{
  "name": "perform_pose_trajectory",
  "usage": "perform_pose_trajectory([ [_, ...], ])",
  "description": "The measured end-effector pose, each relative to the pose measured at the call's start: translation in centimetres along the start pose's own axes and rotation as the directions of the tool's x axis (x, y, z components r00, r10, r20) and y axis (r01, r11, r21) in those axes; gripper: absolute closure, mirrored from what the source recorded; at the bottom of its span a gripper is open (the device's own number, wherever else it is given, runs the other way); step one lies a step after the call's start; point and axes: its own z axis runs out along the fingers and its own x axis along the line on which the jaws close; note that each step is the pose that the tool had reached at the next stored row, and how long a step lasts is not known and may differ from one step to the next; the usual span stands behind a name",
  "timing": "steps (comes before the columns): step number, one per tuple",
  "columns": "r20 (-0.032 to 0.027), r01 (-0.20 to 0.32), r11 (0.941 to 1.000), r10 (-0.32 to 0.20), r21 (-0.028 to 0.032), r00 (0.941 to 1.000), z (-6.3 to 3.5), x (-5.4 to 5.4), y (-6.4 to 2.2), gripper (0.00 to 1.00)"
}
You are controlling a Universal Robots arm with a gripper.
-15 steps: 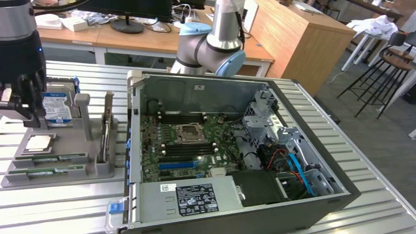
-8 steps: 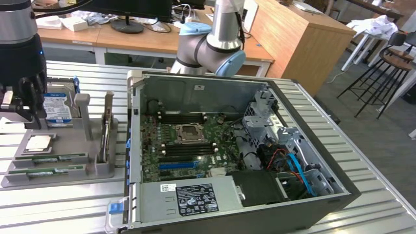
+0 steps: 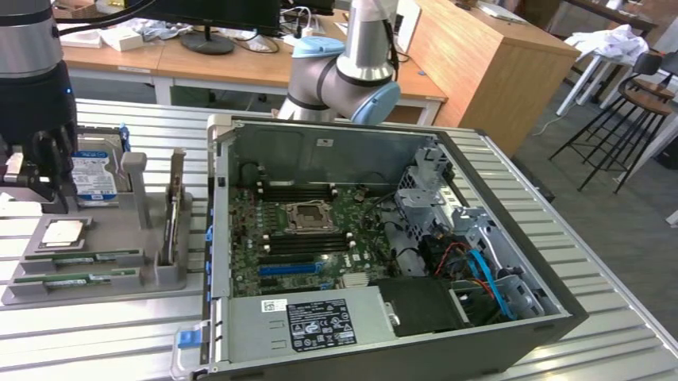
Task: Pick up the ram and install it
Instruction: 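Pick up the ram and move it above insertion slot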
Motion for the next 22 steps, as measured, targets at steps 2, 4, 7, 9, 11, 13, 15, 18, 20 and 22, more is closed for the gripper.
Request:
perform_pose_trajectory([
  [2,0.0,0.0,1.0,0.0,0.0001,1.0,0.15,0.0,-0.01,0.64],
  [4,0.0,0.001,1.0,-0.001,0.0001,1.0,0.3,0.0,-0.02,0.64],
  [7,-0.0001,0.002,1.0,-0.002,0.0,1.0,0.53,0.0,-0.02,0.64],
  [9,0.0,0.002,1.0,-0.002,0.0001,1.0,0.68,0.0,-0.03,0.64],
  [11,-0.0001,0.003,1.0,-0.003,0.0,1.0,1.11,0.0,-0.05,0.64],
  [13,-0.0002,0.004,1.0,-0.004,0.0,1.0,1.68,0.0,-0.08,0.64],
  [15,-0.0003,0.005,1.0,-0.005,-0.0001,1.0,2.09,0.1,-0.1,0.64],
  [18,-0.0002,0.006,1.0,-0.006,-0.0001,1.0,2.31,0.1,-0.11,0.64],
  [20,-0.0003,0.006,1.0,-0.006,-0.0001,1.0,2.46,0.1,-0.11,0.64],
  [22,-0.0003,0.006,1.0,-0.006,-0.0001,1.0,2.61,0.1,-0.12,0.64],
])
